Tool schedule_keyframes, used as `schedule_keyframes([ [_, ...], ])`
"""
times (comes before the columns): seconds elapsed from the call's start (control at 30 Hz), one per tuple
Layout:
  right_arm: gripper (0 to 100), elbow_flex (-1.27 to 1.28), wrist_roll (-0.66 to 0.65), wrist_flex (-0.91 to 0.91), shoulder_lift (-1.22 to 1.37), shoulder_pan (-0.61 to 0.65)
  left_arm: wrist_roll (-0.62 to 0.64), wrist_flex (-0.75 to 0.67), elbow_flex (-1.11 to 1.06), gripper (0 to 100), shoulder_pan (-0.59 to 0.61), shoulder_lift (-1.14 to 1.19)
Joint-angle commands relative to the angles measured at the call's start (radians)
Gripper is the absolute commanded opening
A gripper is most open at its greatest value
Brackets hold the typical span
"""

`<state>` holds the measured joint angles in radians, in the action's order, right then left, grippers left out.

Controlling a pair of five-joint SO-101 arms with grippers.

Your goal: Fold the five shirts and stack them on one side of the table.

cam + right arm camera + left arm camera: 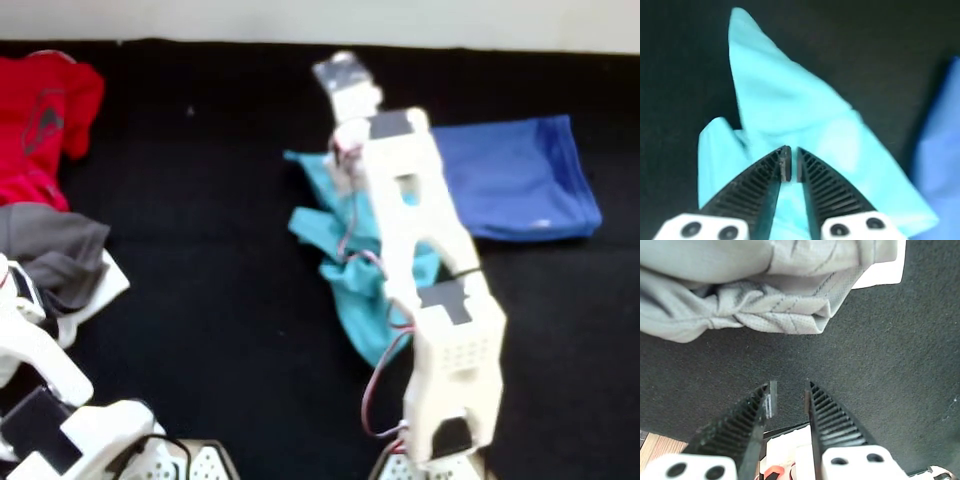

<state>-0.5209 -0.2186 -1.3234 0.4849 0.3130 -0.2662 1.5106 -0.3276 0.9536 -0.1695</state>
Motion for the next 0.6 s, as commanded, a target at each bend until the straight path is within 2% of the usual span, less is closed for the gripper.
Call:
schedule_keyframes([
  [0.0,9.2,-0.142,0.006,-0.081,-0.012,-0.008,-0.009,0.003,0.004,11,-0.015,-0.031],
  [0.13,19.7,-0.232,0.006,-0.214,-0.012,0.039,-0.009,0.003,0.004,11,-0.015,-0.031],
  [0.23,27.2,-0.254,0.002,-0.340,-0.010,0.127,-0.009,0.002,0.004,11,-0.015,-0.031],
  [0.33,27.4,-0.249,0.000,-0.438,-0.010,0.239,-0.009,0.002,0.004,11,-0.015,-0.031],
  [0.47,27.4,-0.209,-0.002,-0.424,-0.002,0.354,-0.009,0.000,0.004,11,-0.015,-0.031],
  [0.57,27.4,-0.170,-0.002,-0.380,0.047,0.392,-0.009,0.000,0.004,11,-0.012,-0.031],
])
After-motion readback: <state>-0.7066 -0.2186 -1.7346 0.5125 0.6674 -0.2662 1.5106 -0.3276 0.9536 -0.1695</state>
